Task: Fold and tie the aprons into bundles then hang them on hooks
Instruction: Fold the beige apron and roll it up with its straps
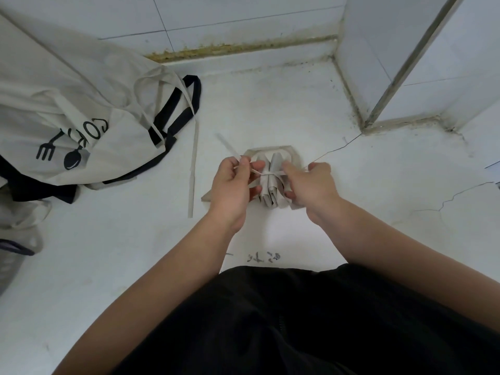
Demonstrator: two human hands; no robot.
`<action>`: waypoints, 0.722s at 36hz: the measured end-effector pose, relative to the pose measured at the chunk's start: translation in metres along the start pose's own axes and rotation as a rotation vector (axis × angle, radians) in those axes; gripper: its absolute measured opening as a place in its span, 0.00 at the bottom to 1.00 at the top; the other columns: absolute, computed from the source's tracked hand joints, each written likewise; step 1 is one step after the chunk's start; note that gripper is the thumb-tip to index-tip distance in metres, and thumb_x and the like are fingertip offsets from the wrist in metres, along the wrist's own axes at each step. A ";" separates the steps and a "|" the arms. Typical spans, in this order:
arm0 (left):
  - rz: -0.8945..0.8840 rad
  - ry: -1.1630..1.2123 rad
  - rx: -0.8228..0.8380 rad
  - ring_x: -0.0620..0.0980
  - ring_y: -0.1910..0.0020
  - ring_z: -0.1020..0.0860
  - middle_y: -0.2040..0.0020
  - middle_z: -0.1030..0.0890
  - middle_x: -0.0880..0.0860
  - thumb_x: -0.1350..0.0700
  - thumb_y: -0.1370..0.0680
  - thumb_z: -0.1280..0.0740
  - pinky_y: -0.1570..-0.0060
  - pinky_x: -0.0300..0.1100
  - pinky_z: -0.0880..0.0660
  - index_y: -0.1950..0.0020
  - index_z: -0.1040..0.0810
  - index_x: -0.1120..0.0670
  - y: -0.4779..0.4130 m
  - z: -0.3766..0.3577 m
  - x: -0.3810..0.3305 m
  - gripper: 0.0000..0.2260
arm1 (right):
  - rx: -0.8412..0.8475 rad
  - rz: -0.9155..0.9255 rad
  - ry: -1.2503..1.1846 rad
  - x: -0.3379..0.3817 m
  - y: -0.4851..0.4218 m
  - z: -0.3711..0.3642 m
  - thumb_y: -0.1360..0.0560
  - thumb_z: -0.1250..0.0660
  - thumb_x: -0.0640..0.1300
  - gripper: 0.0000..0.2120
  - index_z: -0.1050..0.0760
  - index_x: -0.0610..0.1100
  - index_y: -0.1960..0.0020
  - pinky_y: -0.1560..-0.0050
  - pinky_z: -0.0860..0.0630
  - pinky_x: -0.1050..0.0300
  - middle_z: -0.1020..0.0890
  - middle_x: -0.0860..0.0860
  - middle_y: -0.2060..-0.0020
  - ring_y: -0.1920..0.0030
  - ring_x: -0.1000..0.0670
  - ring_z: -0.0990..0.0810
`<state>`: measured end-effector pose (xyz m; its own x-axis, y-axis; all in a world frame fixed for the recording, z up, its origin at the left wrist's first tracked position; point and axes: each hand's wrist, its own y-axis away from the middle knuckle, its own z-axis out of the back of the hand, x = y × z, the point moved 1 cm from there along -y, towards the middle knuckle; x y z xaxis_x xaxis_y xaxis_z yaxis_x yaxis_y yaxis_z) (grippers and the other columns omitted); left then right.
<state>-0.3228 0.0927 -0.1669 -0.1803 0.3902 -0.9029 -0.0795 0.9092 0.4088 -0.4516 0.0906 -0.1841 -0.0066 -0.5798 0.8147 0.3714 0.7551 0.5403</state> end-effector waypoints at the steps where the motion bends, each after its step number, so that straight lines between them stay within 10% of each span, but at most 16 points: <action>1: -0.013 -0.025 -0.016 0.46 0.57 0.22 0.54 0.19 0.48 0.55 0.16 0.44 0.59 0.40 0.24 0.52 0.29 0.53 0.000 -0.001 0.001 0.07 | 0.034 -0.015 0.011 0.000 0.002 -0.001 0.27 0.31 0.51 0.15 0.32 0.42 0.52 0.69 0.27 0.59 0.27 0.51 0.68 0.70 0.49 0.24; 4: -0.100 -0.148 -0.010 0.44 0.56 0.22 0.55 0.21 0.45 0.55 0.16 0.44 0.57 0.40 0.23 0.50 0.26 0.49 0.003 -0.002 0.005 0.08 | 0.094 -0.109 -0.080 0.000 0.004 -0.004 0.26 0.30 0.44 0.16 0.31 0.43 0.70 0.72 0.35 0.61 0.29 0.50 0.80 0.79 0.52 0.33; 16: -0.119 -0.157 0.069 0.35 0.70 0.26 0.66 0.22 0.42 0.61 0.19 0.38 0.67 0.29 0.28 0.52 0.20 0.55 0.010 0.002 0.003 0.07 | 0.341 -0.486 -0.264 0.007 0.005 0.001 0.22 0.35 0.46 0.12 0.29 0.45 0.64 0.75 0.36 0.69 0.31 0.52 0.73 0.80 0.56 0.28; 22: -0.060 -0.152 0.073 0.35 0.73 0.27 0.61 0.25 0.50 0.58 0.20 0.35 0.74 0.29 0.31 0.56 0.25 0.55 0.006 0.002 -0.002 0.05 | 0.233 0.244 0.136 0.013 0.009 0.000 0.21 0.37 0.43 0.16 0.28 0.34 0.63 0.65 0.28 0.52 0.27 0.41 0.69 0.68 0.48 0.30; 26: -0.045 -0.238 0.037 0.35 0.74 0.28 0.64 0.23 0.48 0.56 0.21 0.33 0.75 0.29 0.32 0.60 0.24 0.53 -0.002 0.004 -0.006 0.07 | 0.224 0.710 0.475 0.011 0.013 0.004 0.20 0.41 0.41 0.19 0.34 0.49 0.69 0.68 0.36 0.66 0.32 0.54 0.74 0.71 0.56 0.32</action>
<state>-0.3180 0.0889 -0.1631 0.0592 0.3683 -0.9278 -0.0458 0.9295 0.3661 -0.4502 0.0950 -0.1672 0.5618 0.0204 0.8270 -0.0494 0.9987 0.0089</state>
